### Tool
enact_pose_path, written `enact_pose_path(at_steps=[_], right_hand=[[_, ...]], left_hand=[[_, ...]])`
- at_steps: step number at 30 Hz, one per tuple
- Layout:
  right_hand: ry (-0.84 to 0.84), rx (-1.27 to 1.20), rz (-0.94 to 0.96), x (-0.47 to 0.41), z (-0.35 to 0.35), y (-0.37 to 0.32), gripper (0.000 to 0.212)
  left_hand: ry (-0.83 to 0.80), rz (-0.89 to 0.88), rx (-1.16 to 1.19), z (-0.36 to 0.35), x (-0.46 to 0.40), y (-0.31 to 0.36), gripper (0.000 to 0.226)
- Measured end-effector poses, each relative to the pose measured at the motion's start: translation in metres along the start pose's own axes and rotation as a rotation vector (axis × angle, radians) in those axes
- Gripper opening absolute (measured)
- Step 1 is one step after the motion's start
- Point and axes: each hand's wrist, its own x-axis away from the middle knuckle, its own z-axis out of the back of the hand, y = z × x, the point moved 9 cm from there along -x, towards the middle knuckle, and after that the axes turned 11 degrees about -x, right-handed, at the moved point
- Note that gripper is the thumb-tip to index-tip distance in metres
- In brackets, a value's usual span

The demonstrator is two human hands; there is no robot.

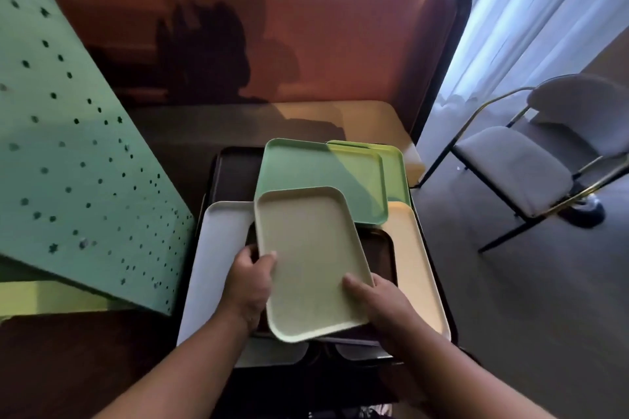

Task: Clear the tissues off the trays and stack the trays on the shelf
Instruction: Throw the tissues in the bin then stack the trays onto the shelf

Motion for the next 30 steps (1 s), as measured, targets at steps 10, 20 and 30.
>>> enact_pose_path(at_steps=[10,20,30], right_hand=[[0.163,-0.072,-0.018,-0.01,0.063,-0.045,0.024],[0.437,0.173,0.022,-0.019,0.082,-0.029,0.038],[0.475,0.248,0.057,-0.039,0.095,-0.027,0.026]], left_hand=[[-0.222,0.01,-0.087,0.01,-0.037,0.006,0.033],[-0.055,-0.033,-0.85,-0.017,-0.016,-0.031,0.021],[0.166,-0.128,-1.079,-0.011,-0.02,-0.015,0.068]])
